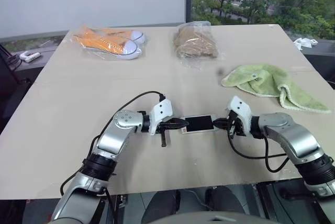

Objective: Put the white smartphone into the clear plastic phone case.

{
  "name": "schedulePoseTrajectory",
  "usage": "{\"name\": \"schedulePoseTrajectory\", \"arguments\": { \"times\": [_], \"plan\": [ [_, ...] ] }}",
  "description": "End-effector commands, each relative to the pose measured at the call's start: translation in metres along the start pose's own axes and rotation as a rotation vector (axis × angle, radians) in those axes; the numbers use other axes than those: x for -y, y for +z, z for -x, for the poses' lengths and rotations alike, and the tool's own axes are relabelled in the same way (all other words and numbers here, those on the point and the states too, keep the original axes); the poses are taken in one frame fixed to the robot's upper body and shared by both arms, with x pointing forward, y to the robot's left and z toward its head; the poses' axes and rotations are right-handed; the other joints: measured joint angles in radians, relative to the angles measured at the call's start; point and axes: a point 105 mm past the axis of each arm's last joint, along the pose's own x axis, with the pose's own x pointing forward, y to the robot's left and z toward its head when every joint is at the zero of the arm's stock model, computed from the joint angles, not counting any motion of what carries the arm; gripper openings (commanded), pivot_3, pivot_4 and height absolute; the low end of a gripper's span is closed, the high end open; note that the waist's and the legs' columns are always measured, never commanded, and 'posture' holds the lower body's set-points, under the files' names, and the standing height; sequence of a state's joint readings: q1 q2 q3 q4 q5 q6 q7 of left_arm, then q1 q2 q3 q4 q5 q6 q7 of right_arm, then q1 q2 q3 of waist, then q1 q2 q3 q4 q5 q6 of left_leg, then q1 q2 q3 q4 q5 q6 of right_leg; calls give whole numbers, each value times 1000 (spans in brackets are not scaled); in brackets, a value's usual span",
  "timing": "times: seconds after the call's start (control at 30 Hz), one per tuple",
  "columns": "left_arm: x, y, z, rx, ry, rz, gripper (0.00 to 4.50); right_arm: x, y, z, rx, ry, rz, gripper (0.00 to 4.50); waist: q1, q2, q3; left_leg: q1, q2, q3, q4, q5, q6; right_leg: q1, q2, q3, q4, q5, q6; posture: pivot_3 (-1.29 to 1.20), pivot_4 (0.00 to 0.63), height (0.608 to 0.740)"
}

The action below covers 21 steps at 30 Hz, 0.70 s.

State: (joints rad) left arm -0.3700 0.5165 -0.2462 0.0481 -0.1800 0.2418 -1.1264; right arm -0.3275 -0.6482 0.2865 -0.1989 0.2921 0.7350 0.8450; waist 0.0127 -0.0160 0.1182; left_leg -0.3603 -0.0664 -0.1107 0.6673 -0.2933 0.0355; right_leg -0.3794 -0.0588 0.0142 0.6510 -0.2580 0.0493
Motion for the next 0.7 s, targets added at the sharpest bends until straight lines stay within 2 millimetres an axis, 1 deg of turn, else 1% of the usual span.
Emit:
{"name": "schedulePoseTrajectory", "arguments": {
  "times": [0.03, 0.13, 0.23, 0.3, 0.4, 0.5, 0.6, 0.67, 0.7],
  "plan": [
    [1, 11, -1, 25, -5, -41, 0, -20, -74, -9, -240, 64, -142, 26, 1, 0, 0, 0, 0, 0, 0, 0, 0, 0, 0, 0, 0, 0, 0, 0, 150, 740],
    [1, 11, 0, 24, -5, -41, 0, -18, -76, -8, -235, 48, -134, 26, 1, 0, -1, 0, 0, -1, -1, 0, 0, 0, 0, 0, -2, 0, 0, 0, 150, 740],
    [1, 11, 0, 24, -5, -40, 0, -17, -63, -10, -155, 52, -131, 26, 1, 0, -1, 0, 0, -1, -2, 0, 0, 0, 0, 0, -3, 0, 0, 0, 150, 740],
    [1, 11, 0, 24, -4, -41, 0, -15, -46, -10, -58, 54, -142, 26, 0, 1, 0, -1, 0, -1, -2, 0, 0, 0, 0, 0, -4, 0, 0, 0, 150, 740],
    [0, 11, 0, 24, -5, -43, 0, -14, -16, -7, 132, 77, -110, 26, -1, 3, 2, -1, 0, -1, -3, 0, 0, 0, 0, 0, -5, 0, 0, 0, 150, 740],
    [-1, 13, 0, 35, -3, -41, 0, -15, 3, 1, 259, 105, -112, 26, -5, 8, 8, -3, 0, -1, -4, 0, 0, -1, 0, 0, -5, 0, 0, 0, 150, 740],
    [-4, 24, 1, 95, 12, -31, 0, -12, 23, 14, 391, 110, -135, 26, -5, 12, 13, -6, 0, -1, -6, 0, -1, -5, 0, 0, -5, 0, 0, 0, 150, 740],
    [-5, 32, 4, 150, 31, -25, 0, -6, 31, 23, 445, 95, -150, 26, -5, 13, 15, -12, 0, -1, -6, 3, -5, -11, 0, 1, -5, 0, 0, 0, 150, 740],
    [-5, 37, 7, 181, 41, -22, 0, -3, 33, 28, 465, 86, -158, 298, -5, 13, 15, -18, 0, 0, -4, 3, -5, -17, 0, 0, -3, 0, 0, 0, 150, 740]
  ]
}}
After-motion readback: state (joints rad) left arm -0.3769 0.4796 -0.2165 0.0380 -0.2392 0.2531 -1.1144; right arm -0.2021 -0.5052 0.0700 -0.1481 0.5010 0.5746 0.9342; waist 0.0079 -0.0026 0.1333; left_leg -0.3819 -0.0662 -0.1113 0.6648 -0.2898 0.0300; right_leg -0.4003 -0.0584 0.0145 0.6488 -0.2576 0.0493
